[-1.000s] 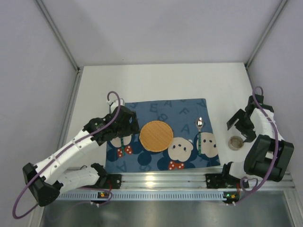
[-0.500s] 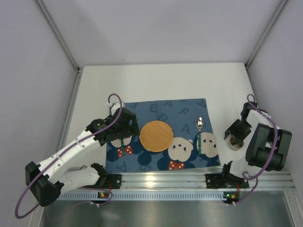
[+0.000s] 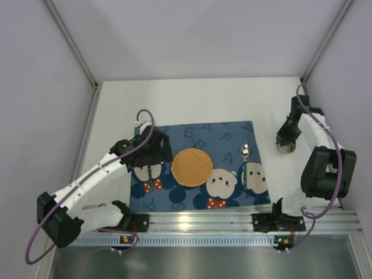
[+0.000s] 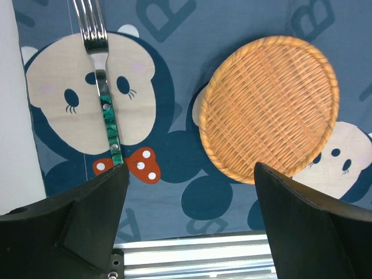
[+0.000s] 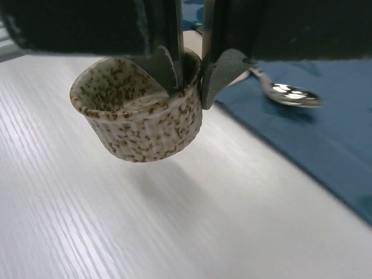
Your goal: Set the dinner table for one person
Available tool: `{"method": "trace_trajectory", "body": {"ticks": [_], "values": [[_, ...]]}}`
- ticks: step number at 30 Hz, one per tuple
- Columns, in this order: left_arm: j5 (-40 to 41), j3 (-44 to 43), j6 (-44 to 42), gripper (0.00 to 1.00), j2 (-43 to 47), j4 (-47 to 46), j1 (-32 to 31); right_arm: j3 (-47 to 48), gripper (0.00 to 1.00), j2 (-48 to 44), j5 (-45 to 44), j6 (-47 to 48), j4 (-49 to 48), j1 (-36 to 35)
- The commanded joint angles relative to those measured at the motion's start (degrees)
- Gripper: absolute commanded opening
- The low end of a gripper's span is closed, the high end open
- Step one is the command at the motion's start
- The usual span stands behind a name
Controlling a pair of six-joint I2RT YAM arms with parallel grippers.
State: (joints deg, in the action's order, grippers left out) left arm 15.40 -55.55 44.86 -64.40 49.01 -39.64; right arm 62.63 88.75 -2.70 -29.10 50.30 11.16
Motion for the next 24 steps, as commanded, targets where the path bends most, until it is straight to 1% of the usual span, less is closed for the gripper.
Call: {"method": "trace_trajectory", "body": {"ticks": [1,2,3,4,5,7,8,10,11,15,19,24], "values": [[-0.37,-3.77,-1.97,0.94,-0.02,-0.85,0.35,15.1,0.0,2.03,-1.78,-3.05,1.02,-6.57],[-0.19,-4.82,-2.14,0.94,-0.02,-0.33,0.35,17.94,0.0,4.74,-1.87,-3.5,1.55,-9.98],[0.15,-5.44,-2.23,0.94,0.06,0.9,0.52,20.57,0.0,6.33,-1.87,-4.11,2.07,-11.76],[0.51,-5.88,-2.23,0.94,0.24,1.43,0.53,25.73,0.0,8.0,-1.78,-4.82,2.34,-14.21],[0.77,-6.84,-2.32,0.94,0.42,1.87,0.53,28.22,0.0,11.58,-1.96,-5.08,2.6,-17.54],[1.3,-7.64,-2.23,0.94,1.29,3.28,0.79,34.97,0.0,15.38,-1.96,-6.13,4.01,-20.37],[1.82,-8.17,-2.23,0.94,1.56,3.72,0.79,36.67,0.0,18.79,-1.44,-6.49,4.36,-22.74],[2.26,-8.52,-1.97,0.94,2.43,5.03,1.05,40.27,0.0,21.89,-0.56,-7.37,4.63,-25.03],[2.79,-8.78,-1.62,0.94,2.87,5.56,1.14,41.25,0.0,24.69,-0.47,-7.55,4.71,-27.13],[4.2,-8.52,-0.3,0.94,5.16,7.58,1.41,43.89,0.0,30.07,-1.52,-8.69,5.94,-31.19],[5.6,-8.0,0.58,0.95,7.88,9.43,1.75,43.19,0.0,33.85,-2.66,-8.95,5.95,-33.04],[7.01,-7.73,0.23,0.98,9.47,10.84,2.37,42.31,0.0,35.7,-3.63,-9.04,6.21,-33.13]]}}
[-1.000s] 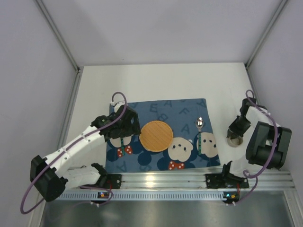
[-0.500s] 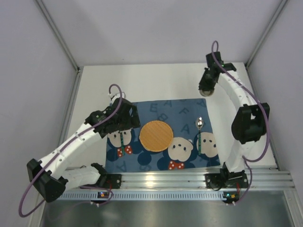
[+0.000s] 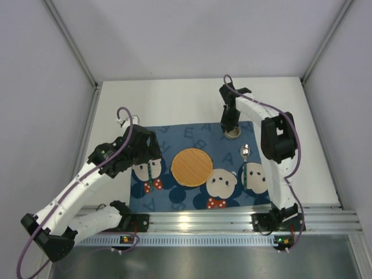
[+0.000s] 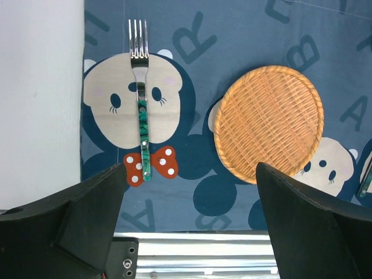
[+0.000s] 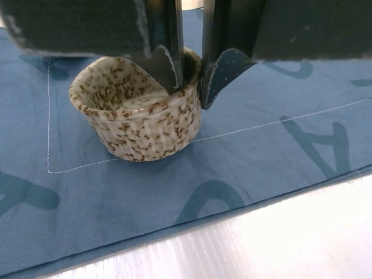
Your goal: Set the dinner table for one person
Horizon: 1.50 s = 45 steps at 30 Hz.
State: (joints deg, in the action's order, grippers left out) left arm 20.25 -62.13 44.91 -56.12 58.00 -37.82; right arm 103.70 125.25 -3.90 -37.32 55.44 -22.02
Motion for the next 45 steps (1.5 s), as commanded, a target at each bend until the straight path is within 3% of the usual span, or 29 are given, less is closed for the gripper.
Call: {"method": "trace_trajectory", "body": {"ticks": [1,3,4,6,7,10,14,20,23,25,27,34,38,45], "values": [[2.16,-0.98,0.1,0.98,1.36,1.77,0.82,0.98,0.0,-0.54,-2.6,-0.82,1.07,0.14],[1.99,-0.89,-0.25,0.98,1.19,1.59,1.0,0.72,0.09,-0.45,-2.69,-0.82,1.16,0.14],[1.9,-1.06,-0.43,0.98,0.93,1.51,1.17,0.63,0.24,-0.45,-2.52,-0.74,1.16,0.05],[1.55,-1.24,-1.05,0.98,0.4,1.33,1.35,0.28,0.4,-0.88,-2.43,-0.39,1.16,-0.04],[1.46,-1.59,-1.31,0.98,-0.21,1.15,1.61,0.27,0.54,-1.41,-2.51,-0.3,1.16,-0.04],[1.81,-2.21,-2.19,0.98,-1.27,1.15,1.79,0.01,0.71,-4.22,-2.95,0.23,1.42,-0.3],[3.39,-2.38,-3.15,0.98,-1.54,0.8,2.23,-0.08,0.78,-10.97,-3.39,1.72,2.21,-2.32],[8.22,-3.35,-8.77,0.98,-3.03,-0.34,2.67,-5.16,0.79,-26.5,-6.55,5.58,-1.63,-10.38],[11.03,-3.61,-11.67,0.98,-3.47,-1.83,2.93,-12.89,0.8,-36.87,-8.39,8.4,-8.91,-16.97],[11.91,-3.18,-12.91,0.98,-2.95,-4.29,3.11,-20.88,0.9,-44.95,-9.28,10.59,-13.84,-20.41],[12.09,-2.3,-15.19,0.98,-2.16,-6.48,3.11,-29.03,0.9,-49.99,-9.2,11.3,-20.07,-24.11],[13.85,8.83,-21.96,0.98,8.28,-20.19,3.11,-45.06,0.97,-71.51,-9.63,5.95,-28.28,-25.53],[14.82,15.8,-26.43,0.98,15.5,-29.5,3.11,-46.39,0.99,-78.21,-9.19,6.91,-26.8,-25.53],[16.92,16.69,-30.14,0.98,20.43,-30.66,3.11,-48.15,1.0,-86.84,-12.79,2.97,-20.57,-25.61]]}}
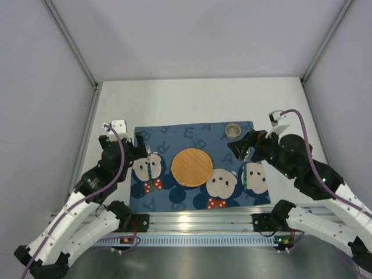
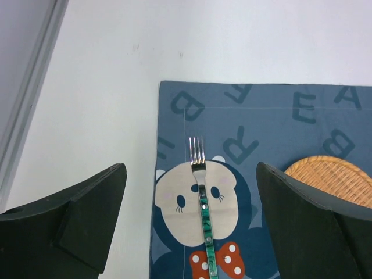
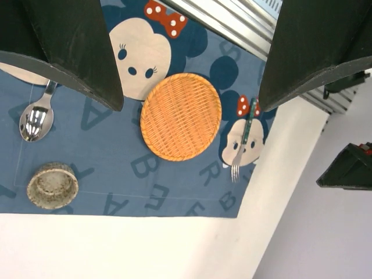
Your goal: Set the dinner table for one person
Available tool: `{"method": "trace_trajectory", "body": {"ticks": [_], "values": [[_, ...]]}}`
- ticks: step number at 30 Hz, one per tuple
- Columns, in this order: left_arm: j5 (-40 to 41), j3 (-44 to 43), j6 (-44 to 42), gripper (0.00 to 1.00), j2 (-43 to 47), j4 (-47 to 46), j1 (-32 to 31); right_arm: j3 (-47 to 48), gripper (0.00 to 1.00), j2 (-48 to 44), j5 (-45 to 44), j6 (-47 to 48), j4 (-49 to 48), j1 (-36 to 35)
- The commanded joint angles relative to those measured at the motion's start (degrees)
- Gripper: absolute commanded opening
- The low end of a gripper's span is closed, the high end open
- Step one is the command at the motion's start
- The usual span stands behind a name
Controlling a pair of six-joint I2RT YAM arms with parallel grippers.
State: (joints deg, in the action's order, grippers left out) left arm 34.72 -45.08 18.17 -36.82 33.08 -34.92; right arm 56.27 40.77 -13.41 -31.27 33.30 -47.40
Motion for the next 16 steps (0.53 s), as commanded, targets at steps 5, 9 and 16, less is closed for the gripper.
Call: {"method": "trace_trajectory", "body": {"ticks": [5,9,16], "values": [[3.85,0.17,-6.04,0.99,2.54,-6.98,0.2,-2.13,1.0,-6.57,-1.89,-5.2,4.66,-0.15],[5.27,1.04,-6.92,0.99,2.45,-7.85,0.2,-3.36,1.0,-10.09,-2.15,-6.52,5.81,-0.24],[6.32,3.85,-9.82,0.99,1.05,-13.3,0.29,-3.27,1.0,-13.61,-2.94,-8.46,10.64,-0.24]]}}
